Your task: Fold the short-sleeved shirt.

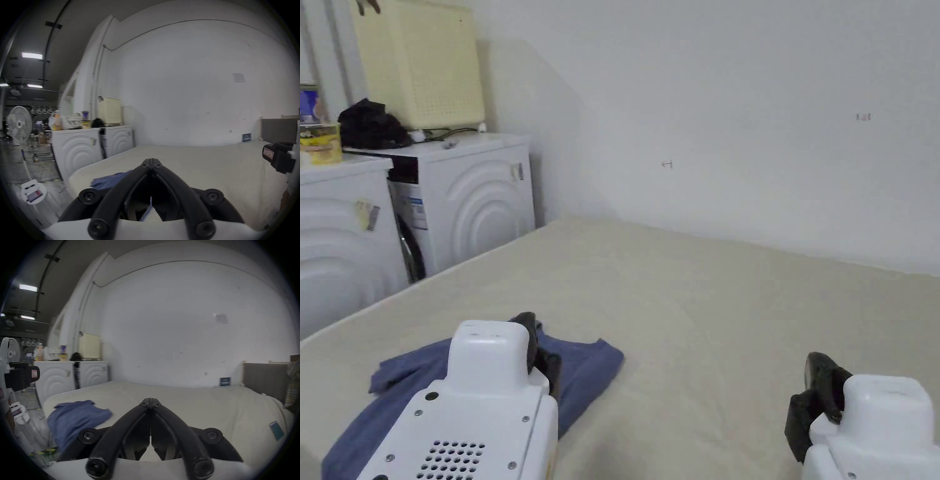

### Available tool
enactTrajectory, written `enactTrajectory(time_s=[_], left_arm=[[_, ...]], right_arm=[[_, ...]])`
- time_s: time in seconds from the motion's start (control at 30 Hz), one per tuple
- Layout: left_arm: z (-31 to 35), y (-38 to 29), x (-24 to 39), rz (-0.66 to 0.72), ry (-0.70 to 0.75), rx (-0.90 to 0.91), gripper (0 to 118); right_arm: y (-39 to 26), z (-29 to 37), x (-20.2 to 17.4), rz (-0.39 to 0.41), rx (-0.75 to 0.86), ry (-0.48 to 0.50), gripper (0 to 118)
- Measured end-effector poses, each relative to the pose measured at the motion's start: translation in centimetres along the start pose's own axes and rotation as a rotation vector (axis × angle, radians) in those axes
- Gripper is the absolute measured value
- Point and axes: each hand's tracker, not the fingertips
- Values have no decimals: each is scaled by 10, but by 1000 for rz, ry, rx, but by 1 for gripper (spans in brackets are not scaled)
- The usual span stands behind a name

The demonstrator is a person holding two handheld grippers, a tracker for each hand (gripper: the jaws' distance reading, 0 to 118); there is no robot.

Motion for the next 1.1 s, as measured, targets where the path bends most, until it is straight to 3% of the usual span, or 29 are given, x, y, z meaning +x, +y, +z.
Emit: enactTrajectory(time_s=[0.2, 0.4, 0.6, 0.73, 0.93, 1.1], left_arm=[[17, -6, -45, -32, 129, -41, 0], [6, -19, -64, -25, 158, -108, 0], [-44, -44, -61, -7, 78, -255, 0], [-109, -71, -64, 29, 18, -390, 0], [-211, -129, -73, 43, -21, -618, 0], [-243, -166, -74, 57, -45, -724, 0]], right_arm=[[-3, -12, -63, 37, -10, 196, 0], [-9, -16, -96, 39, -47, 286, 0], [-18, -26, -107, 70, -79, 305, 0], [-29, -41, -107, 47, -138, 311, 0], [-47, -58, -107, 95, -187, 285, 0], [-57, -73, -102, 73, -234, 266, 0]])
